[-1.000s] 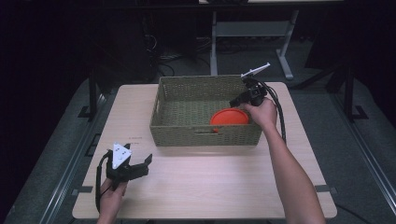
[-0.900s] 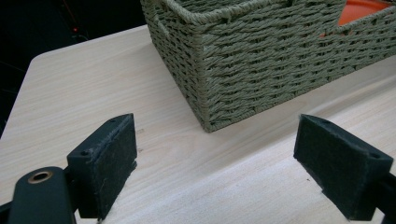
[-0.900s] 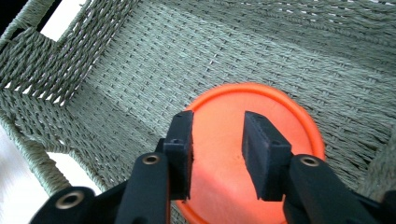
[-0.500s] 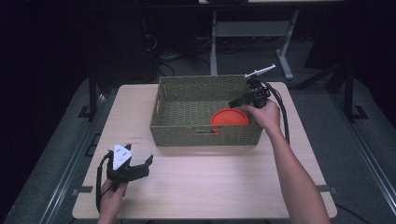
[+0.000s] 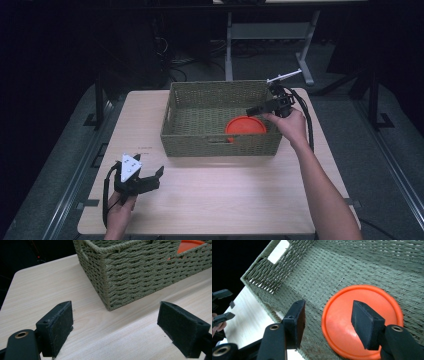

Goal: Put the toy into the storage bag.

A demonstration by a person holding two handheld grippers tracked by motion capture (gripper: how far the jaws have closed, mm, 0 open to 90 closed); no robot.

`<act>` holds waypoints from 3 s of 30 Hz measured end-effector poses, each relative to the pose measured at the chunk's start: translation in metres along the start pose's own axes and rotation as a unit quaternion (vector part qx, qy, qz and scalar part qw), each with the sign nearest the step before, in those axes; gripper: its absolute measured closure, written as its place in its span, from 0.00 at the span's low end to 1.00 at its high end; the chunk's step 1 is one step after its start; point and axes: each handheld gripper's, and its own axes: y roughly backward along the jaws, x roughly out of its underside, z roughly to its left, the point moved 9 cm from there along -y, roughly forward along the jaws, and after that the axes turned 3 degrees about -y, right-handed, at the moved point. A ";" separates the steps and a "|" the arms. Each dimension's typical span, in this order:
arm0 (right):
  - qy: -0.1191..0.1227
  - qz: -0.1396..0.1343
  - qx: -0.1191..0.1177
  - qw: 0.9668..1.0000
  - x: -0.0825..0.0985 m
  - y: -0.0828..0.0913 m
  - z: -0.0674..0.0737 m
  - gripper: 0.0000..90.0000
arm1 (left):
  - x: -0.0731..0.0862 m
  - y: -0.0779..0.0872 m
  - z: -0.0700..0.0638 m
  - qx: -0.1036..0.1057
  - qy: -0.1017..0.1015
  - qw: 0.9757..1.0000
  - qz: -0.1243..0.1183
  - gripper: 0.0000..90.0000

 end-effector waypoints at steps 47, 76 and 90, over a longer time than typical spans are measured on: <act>0.006 -0.032 -0.045 0.998 0.047 0.061 0.005 0.38 | 0.000 0.000 -0.002 0.000 -0.003 1.000 0.001 0.14; 0.009 -0.039 -0.062 0.997 0.092 0.078 0.005 0.34 | 0.000 0.001 -0.001 -0.003 -0.004 1.000 0.000 0.14; 0.006 -0.039 -0.062 0.997 0.123 0.075 -0.003 0.32 | 0.000 0.001 -0.002 -0.002 -0.003 1.000 -0.002 0.14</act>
